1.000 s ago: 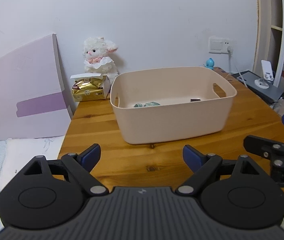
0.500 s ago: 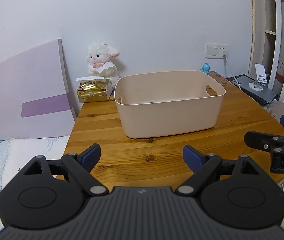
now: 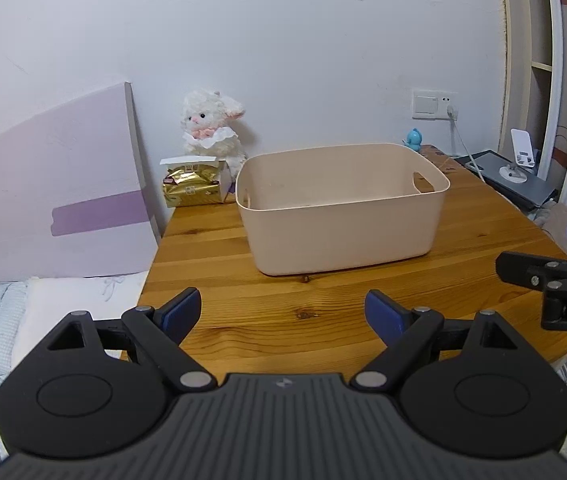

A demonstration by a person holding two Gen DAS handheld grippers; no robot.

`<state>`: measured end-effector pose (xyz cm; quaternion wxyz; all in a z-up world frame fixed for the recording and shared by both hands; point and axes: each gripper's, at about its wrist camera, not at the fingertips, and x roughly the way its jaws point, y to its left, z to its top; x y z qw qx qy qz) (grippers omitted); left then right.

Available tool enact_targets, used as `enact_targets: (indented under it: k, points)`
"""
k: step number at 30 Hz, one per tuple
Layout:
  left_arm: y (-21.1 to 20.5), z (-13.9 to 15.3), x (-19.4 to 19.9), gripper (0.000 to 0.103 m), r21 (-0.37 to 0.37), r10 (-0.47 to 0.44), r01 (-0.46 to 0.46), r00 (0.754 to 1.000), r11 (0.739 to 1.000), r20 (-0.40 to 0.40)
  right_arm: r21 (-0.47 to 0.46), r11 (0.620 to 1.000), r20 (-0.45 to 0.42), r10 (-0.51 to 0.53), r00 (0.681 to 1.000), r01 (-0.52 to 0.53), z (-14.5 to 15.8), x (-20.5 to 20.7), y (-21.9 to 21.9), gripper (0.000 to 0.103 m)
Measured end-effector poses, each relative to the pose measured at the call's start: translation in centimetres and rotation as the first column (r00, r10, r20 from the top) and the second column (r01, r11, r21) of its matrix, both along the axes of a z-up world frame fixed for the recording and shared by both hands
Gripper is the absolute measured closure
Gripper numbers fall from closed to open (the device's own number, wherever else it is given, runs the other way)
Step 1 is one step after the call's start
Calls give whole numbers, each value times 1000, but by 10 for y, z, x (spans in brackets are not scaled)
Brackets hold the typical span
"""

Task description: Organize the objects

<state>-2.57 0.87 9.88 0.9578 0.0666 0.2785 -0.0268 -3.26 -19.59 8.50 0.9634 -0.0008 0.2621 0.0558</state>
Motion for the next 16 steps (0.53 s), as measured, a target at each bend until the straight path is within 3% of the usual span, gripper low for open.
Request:
enact_targets:
  k: [16]
  points:
    - [2,3,-2,13,-9,-9,9,1000,1000,-7,-16,1000,-21,-7,1000,6,-2,4,-3,0]
